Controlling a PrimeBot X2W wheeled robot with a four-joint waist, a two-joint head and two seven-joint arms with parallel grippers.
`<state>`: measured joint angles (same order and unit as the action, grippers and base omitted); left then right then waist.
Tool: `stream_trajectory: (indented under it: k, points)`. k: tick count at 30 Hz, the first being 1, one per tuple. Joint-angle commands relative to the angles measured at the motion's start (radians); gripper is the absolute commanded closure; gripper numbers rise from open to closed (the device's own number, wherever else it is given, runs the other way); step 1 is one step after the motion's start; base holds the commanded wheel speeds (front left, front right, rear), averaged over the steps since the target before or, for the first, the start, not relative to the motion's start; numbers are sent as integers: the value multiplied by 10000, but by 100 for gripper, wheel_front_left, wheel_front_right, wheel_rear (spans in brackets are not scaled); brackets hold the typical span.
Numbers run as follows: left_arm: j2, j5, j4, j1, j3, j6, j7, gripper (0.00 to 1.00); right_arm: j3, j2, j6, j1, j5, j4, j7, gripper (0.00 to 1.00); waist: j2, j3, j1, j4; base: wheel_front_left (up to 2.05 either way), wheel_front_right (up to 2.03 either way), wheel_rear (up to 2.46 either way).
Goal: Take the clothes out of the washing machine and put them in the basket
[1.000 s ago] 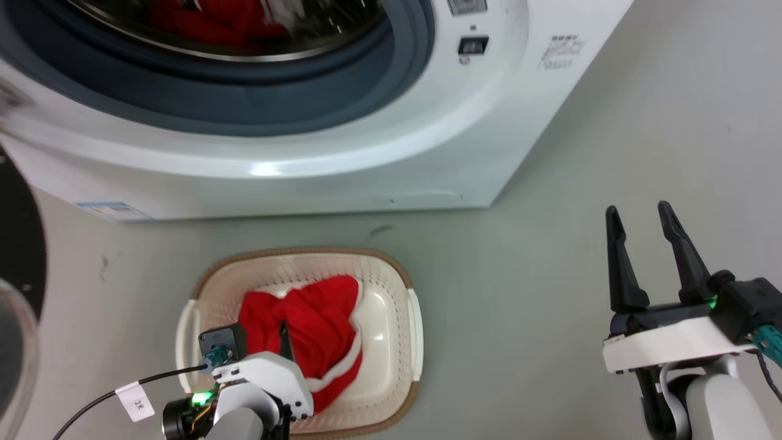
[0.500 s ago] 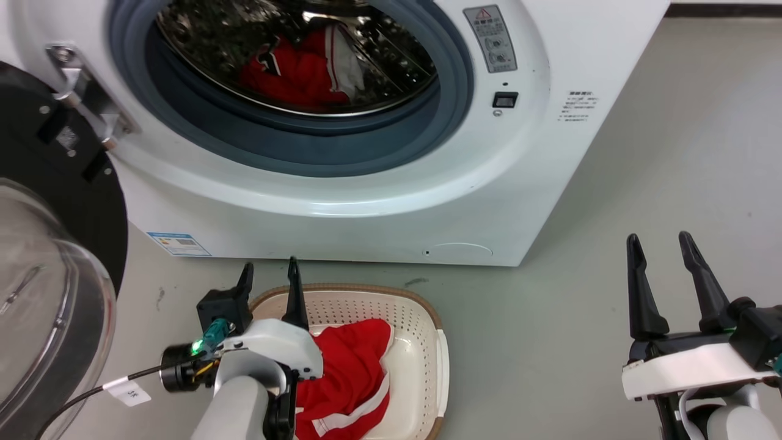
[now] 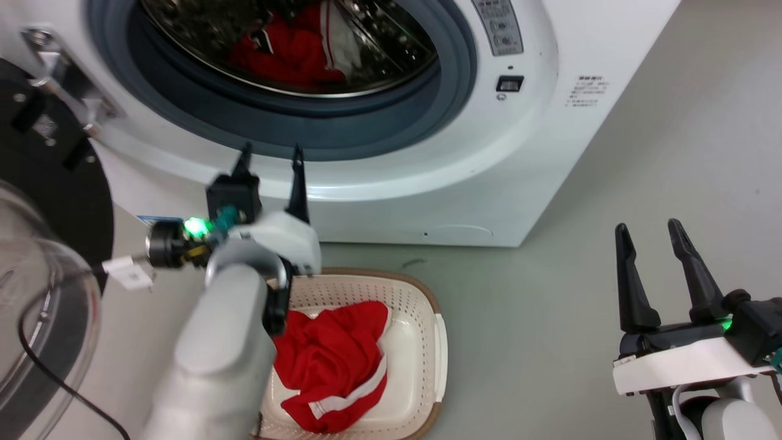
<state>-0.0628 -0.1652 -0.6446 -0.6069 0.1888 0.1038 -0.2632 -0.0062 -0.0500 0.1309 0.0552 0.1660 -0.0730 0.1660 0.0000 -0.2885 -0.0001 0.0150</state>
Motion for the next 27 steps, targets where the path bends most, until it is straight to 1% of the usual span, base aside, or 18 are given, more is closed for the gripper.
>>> stream_trajectory:
  k: [1,2,8,11,15,19,25,27]
  points:
    - [-154,129,-545,-658,-26,-62,-21,0,103,-8,-3,167,137,-44,27,0,0,-416,1,-266,0,0,0]
    - [-154,129,-545,-658,-26,-62,-21,0,103,-8,-3,167,137,-44,27,0,0,-416,1,-266,0,0,0]
    - [-539,299,-2351,-2611,35,-163,55,0,278,-5,-3,482,348,115,223,0,0,-1240,1,-677,0,0,0]
    - [-689,366,-3072,-3622,60,-135,254,0,409,-6,-3,679,460,198,346,0,0,-1650,1,-857,0,0,0]
    - [-1002,512,-3825,-4951,181,-207,691,0,664,-2,-3,985,663,314,498,0,0,-2291,1,-1168,0,0,0]
    - [-1392,699,-4406,-6182,335,-300,1185,0,1004,-2,-3,1367,916,549,652,0,0,-2933,1,-1622,0,0,0]
    - [-2007,943,-5104,-7587,569,-360,1912,0,1458,0,-3,1878,1313,1018,891,0,0,-3717,1,-2311,0,0,0]
    - [-2203,1028,-5295,-7969,650,-321,2181,0,1601,2,-3,2022,1412,1129,928,0,0,-3936,1,-2512,0,0,0]
